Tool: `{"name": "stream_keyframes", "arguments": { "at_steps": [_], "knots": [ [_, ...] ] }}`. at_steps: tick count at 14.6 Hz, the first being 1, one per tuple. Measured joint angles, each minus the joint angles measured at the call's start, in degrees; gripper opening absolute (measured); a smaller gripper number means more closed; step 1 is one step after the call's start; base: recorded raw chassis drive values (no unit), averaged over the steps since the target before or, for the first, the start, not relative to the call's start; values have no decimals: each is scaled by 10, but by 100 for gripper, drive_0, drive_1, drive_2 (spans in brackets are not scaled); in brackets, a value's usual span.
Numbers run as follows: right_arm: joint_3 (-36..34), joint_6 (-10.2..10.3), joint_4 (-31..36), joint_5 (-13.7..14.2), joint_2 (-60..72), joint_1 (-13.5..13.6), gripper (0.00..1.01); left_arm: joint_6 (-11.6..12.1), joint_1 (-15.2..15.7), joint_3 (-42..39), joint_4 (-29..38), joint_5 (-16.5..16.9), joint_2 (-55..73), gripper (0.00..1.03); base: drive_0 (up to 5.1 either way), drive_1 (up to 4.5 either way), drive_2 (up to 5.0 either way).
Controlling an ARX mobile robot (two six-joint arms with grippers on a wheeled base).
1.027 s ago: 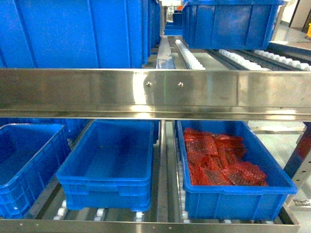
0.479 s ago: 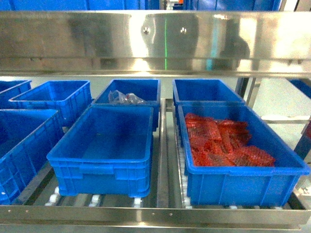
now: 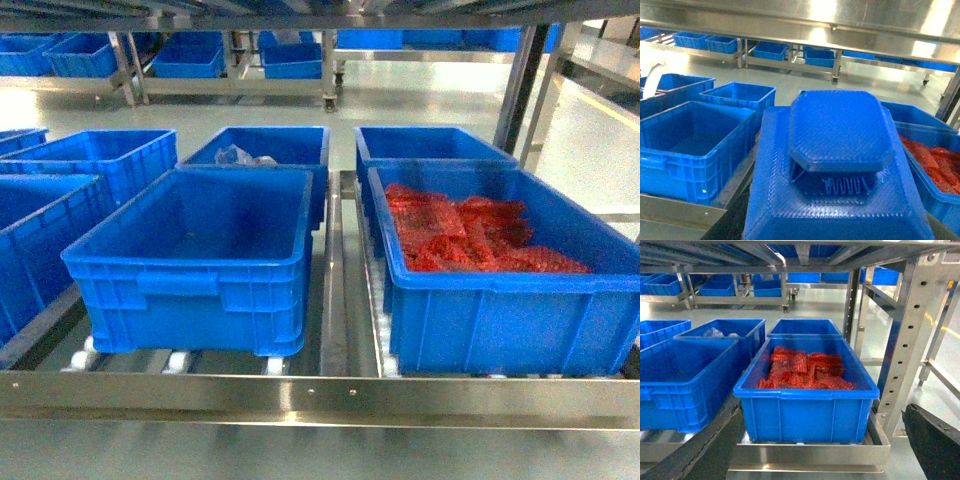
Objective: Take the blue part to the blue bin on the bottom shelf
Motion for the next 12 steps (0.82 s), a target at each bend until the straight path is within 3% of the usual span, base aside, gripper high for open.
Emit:
{"name": "stream_keyframes", "arguments": {
  "at_steps": [12],
  "knots": [
    [0, 0, -1, 0, 0, 0, 98, 0, 0, 0, -2, 0, 0, 43, 0, 0, 0]
  ]
}}
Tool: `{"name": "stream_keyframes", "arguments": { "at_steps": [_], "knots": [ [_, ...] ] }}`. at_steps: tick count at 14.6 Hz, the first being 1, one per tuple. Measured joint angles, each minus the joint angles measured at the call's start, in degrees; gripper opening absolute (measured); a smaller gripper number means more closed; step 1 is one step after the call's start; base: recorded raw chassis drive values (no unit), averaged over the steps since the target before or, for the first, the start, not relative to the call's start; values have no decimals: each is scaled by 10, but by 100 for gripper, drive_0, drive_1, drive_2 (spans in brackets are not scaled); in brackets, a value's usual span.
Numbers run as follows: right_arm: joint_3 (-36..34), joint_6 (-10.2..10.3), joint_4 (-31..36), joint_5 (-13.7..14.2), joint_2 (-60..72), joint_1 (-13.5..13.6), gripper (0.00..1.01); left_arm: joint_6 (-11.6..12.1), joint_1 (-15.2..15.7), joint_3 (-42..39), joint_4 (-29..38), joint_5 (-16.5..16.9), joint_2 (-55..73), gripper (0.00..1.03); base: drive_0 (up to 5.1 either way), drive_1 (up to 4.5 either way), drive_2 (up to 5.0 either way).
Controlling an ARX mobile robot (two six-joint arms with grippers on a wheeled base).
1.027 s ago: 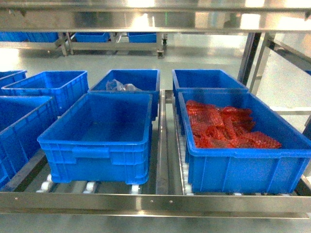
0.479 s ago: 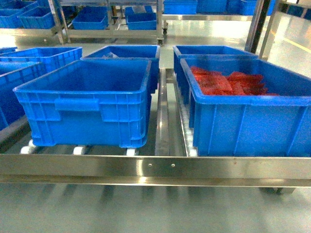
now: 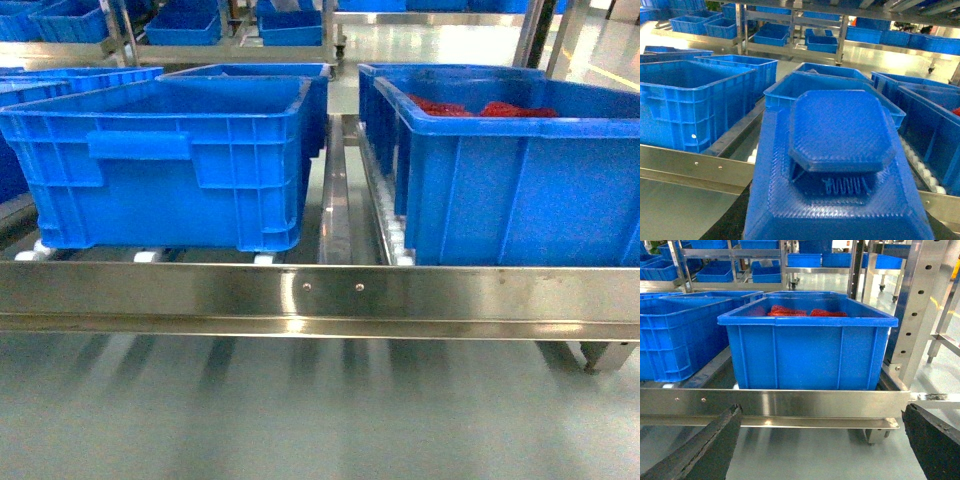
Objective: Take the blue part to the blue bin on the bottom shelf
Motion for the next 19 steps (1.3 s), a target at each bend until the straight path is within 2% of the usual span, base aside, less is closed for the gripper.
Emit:
{"name": "stream_keyframes", "arguments": {
  "at_steps": [5, 19],
  "knots": [
    [0, 0, 0, 0, 0, 0, 98, 0, 0, 0, 1, 0, 0, 43, 0, 0, 0],
    [0, 0, 1, 0, 0, 0, 98, 0, 0, 0, 2, 0, 0, 43, -2, 417, -422]
  ]
}}
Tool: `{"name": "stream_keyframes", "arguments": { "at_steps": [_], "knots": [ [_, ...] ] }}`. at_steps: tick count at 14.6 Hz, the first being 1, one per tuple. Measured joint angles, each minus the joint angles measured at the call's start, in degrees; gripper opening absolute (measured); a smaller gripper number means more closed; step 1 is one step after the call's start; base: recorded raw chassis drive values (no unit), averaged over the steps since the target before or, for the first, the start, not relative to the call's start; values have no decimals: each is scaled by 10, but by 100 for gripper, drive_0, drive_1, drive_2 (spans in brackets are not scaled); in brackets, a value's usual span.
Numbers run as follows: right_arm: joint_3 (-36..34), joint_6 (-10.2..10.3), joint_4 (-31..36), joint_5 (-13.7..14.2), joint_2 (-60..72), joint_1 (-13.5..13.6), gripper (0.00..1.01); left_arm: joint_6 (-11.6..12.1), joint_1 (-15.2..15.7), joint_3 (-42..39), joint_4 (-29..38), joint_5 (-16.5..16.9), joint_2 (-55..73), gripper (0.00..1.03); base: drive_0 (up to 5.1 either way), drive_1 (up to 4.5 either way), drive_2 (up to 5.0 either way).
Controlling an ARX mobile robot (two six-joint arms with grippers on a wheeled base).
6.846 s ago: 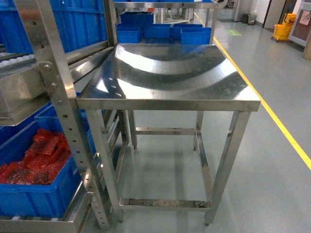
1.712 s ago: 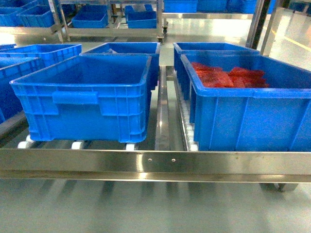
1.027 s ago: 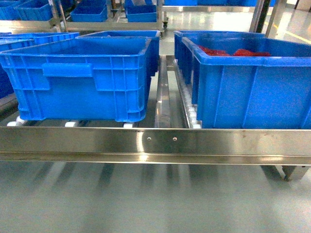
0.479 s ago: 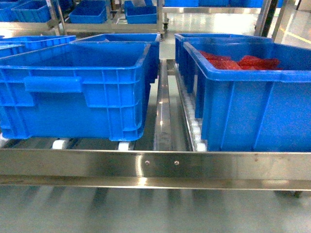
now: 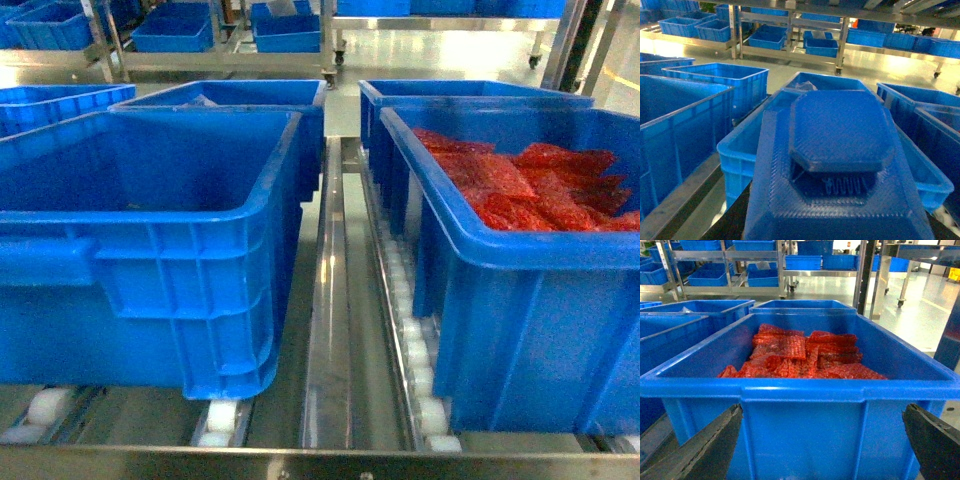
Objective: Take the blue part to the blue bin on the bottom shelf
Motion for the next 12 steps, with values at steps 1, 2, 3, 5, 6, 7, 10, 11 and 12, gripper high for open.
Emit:
{"name": "stream_keyframes", "arguments": {
  "at_steps": [1, 2, 3, 5, 6, 7, 10, 11, 12],
  "knots": [
    [0, 0, 0, 0, 0, 0, 98, 0, 0, 0, 1, 0, -1, 43, 8, 428, -411],
    [0, 0, 1, 0, 0, 0, 98, 0, 0, 0, -1, 0, 1, 43, 17, 437, -403],
    [0, 0, 0, 0, 0, 0, 98, 0, 0, 0, 1, 0, 0, 43, 13, 433, -406],
    [0, 0, 2, 1, 0, 0, 98, 0, 0, 0, 1, 0, 0, 43, 18, 442, -407],
    [0, 0, 1, 0, 0, 0, 98, 0, 0, 0, 0, 0, 0, 43, 0, 0, 0],
    [0, 0, -1, 0, 0, 0, 98, 0, 0, 0, -1, 0, 2, 43, 0, 0, 0],
    [0, 0, 0, 0, 0, 0, 98, 0, 0, 0, -1, 0, 1, 43, 0, 0, 0],
    [0, 0, 0, 0, 0, 0, 98, 0, 0, 0, 0, 0, 1, 43, 0, 0, 0],
    [0, 0, 0, 0, 0, 0, 98, 0, 0, 0, -1, 0, 1, 43, 0, 0, 0]
  ]
}}
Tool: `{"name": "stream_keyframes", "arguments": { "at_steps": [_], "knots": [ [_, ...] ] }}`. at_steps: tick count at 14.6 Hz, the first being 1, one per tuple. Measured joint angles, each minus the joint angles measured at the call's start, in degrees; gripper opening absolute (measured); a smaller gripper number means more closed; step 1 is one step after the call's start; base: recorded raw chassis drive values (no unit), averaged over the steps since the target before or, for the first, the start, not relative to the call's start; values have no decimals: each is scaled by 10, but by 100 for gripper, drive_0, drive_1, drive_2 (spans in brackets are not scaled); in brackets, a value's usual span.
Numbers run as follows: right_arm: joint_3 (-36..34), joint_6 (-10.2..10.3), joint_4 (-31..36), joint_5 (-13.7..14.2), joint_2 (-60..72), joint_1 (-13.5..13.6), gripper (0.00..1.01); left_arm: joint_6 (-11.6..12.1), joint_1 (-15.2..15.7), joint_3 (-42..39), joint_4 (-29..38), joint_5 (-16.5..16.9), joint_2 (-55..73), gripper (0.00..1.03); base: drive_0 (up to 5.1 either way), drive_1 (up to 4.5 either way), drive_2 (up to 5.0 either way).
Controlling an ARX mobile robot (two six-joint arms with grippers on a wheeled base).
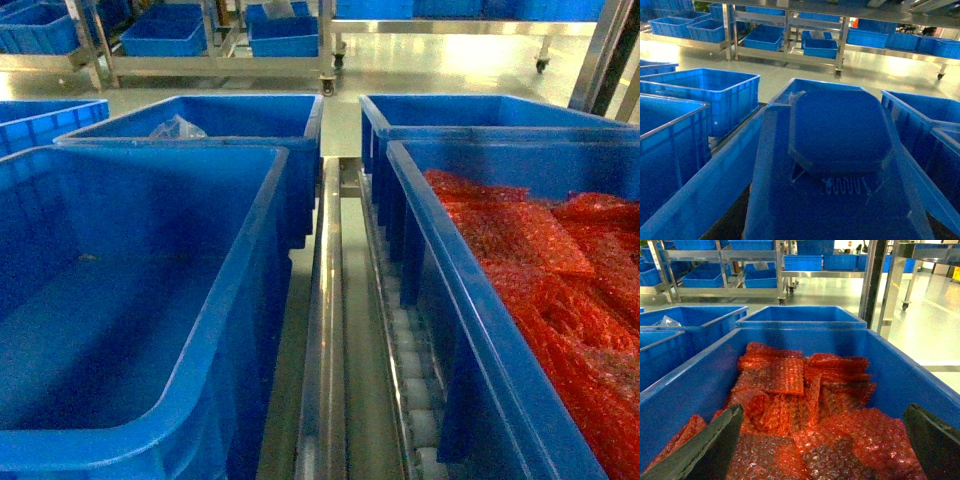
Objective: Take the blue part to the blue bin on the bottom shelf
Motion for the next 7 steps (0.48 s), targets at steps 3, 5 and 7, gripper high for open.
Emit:
{"name": "stream_keyframes", "arguments": {
  "at_steps": [3, 5, 7],
  "knots": [
    [0, 0, 0, 0, 0, 0, 98, 0, 0, 0, 0, 0, 0, 43, 0, 0, 0],
    [0, 0, 0, 0, 0, 0, 98, 0, 0, 0, 0, 0, 0, 43, 0, 0, 0],
    [0, 0, 0, 0, 0, 0, 98, 0, 0, 0, 0, 0, 0, 43, 0, 0, 0]
  ]
}}
